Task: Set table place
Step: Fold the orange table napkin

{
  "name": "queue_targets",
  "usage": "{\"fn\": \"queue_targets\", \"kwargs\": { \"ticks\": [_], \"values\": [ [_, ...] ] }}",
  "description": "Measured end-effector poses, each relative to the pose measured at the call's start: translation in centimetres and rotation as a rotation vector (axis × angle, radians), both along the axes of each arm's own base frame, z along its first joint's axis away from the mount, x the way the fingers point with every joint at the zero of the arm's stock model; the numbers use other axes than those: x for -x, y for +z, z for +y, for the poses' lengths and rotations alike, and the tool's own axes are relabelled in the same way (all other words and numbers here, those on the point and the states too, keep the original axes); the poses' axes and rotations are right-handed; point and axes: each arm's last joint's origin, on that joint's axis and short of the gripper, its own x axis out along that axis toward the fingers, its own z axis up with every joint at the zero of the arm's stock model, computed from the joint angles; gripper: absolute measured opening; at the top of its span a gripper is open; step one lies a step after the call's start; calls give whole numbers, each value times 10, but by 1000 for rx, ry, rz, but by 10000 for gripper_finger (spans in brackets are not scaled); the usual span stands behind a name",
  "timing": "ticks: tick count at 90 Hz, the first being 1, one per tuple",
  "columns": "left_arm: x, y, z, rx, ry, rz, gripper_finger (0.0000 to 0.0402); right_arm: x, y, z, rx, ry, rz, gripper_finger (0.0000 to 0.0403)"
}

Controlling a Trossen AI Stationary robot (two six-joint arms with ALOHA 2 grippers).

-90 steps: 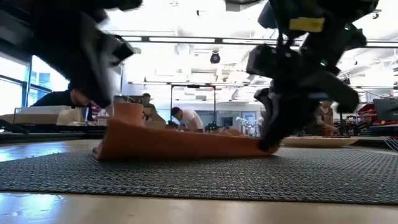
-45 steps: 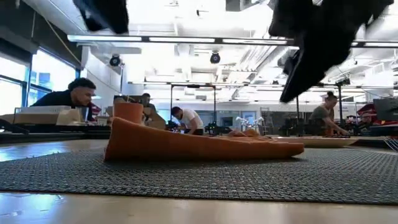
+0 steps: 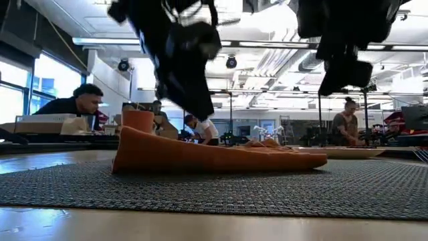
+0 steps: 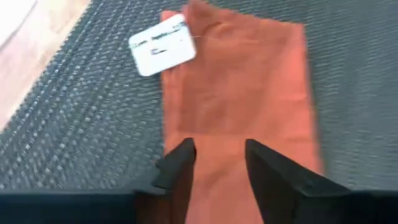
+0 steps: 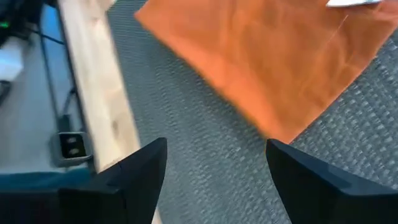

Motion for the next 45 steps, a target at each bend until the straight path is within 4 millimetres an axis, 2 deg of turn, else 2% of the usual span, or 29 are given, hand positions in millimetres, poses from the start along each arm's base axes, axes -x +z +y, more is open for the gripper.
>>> {"fn": "queue_targets", "kwargs": {
  "ticks": [18, 37, 45],
  "values": [
    [-6, -42, -2, -8, -17, 114, 160, 12, 12, 4, 29, 0, -37, 253],
    [-7, -49, -15, -17, -2, 122, 156, 19, 17, 5, 59, -8, -45, 253],
    [-5, -49, -18, -5, 22, 126, 135, 19, 17, 5, 64, -9, -42, 252]
  ]
}}
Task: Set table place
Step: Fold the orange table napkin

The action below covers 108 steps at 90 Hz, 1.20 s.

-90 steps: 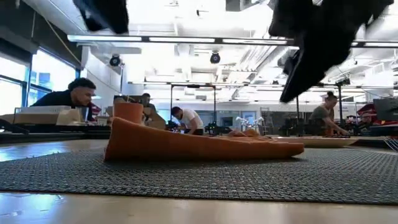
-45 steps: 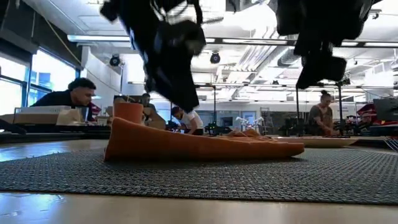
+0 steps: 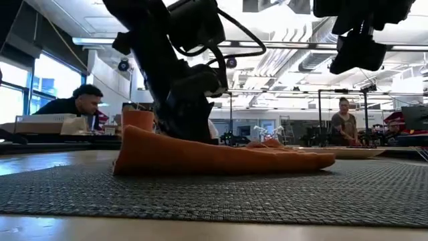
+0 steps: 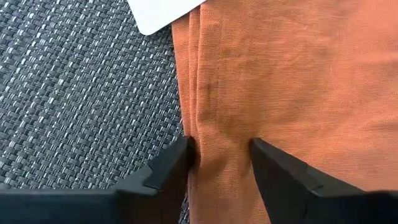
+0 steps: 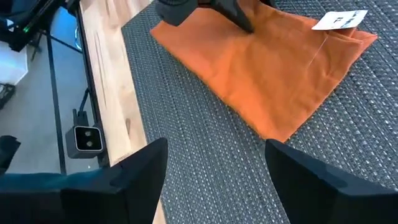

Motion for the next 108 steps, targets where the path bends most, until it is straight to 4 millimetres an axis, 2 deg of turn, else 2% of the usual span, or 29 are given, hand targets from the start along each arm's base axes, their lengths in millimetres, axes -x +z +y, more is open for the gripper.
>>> {"fn": "queue_targets", "kwargs": {
  "ticks": [18, 32, 43, 61, 81, 94, 108],
  "values": [
    [0, 4, -7, 65, 54, -10, 15, 0, 0, -1, 22, -6, -6, 252],
    [-6, 24, -15, 211, 42, -46, 5, 1, -1, -1, 38, -8, 4, 252],
    [1, 48, -22, 285, 113, -76, 2, 1, -2, -2, 47, -7, 13, 252],
    [38, 65, -35, 354, 338, -84, 1, 2, -2, -2, 76, 7, 16, 252],
    [104, 68, -61, 414, 733, -202, 0, 2, -3, -3, 115, 36, 9, 252],
    [140, 59, -83, 431, 937, -298, 0, 1, -3, -5, 148, 25, 3, 252],
    [156, 48, -104, 429, 1000, -357, 0, 0, -3, -9, 160, 22, 1, 252]
  ]
}}
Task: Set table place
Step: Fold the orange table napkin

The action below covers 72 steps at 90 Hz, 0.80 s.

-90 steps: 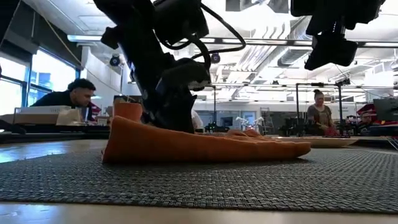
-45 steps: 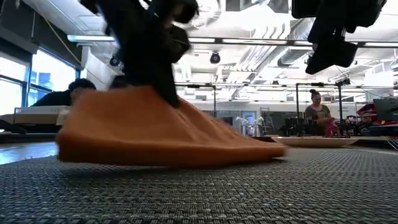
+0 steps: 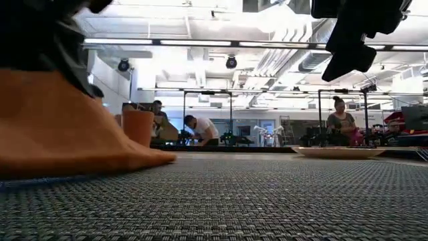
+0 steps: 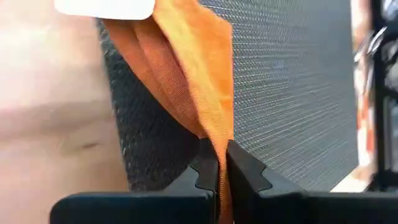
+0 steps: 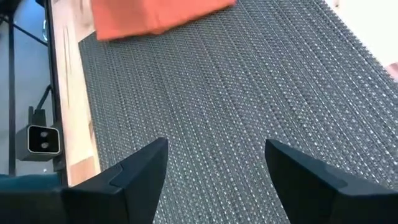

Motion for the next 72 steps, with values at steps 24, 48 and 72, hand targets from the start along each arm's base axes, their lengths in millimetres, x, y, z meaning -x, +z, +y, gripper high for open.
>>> {"fn": "queue_targets", "kwargs": {
  "ticks": [24, 48, 72],
  "values": [
    [-23, -21, -10, 114, 14, -44, 0, -4, 0, -9, -1, -38, 1, 252],
    [-19, -27, -8, 120, -11, 64, 0, -5, 0, -12, -11, -45, 0, 252],
    [-19, -14, -11, 87, -19, 139, 0, -5, 0, -12, -31, -67, 1, 252]
  ]
}}
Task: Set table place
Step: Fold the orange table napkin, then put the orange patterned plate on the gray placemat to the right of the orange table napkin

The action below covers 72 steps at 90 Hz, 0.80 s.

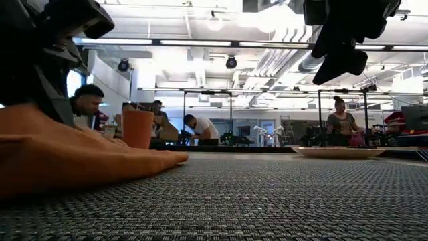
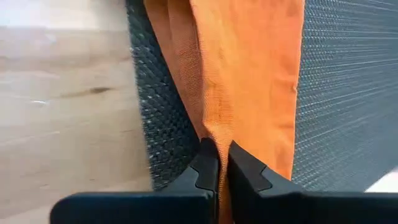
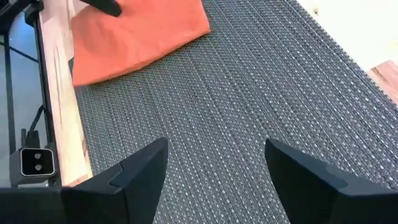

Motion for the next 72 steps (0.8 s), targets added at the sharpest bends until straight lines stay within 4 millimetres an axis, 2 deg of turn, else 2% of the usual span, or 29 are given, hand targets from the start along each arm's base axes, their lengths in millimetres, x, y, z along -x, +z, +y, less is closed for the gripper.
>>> {"fn": "queue_targets", "kwargs": {
  "ticks": [15, 29, 45, 58, 72],
  "values": [
    [-2, 5, -1, -15, -26, -10, 13, -2, 0, -8, -71, -75, 13, 252],
    [-2, 4, -3, 13, -49, 10, 65, -6, -1, -20, -114, -74, 33, 252],
    [5, 7, -5, 134, -160, 152, 115, -7, -2, -32, -125, -71, 53, 252],
    [10, 28, -2, 166, -230, 101, 120, 10, -11, -55, -257, -313, 295, 249],
    [11, 56, 12, 89, -239, -52, 112, 32, -15, -89, -223, -373, 493, 240]
  ]
}}
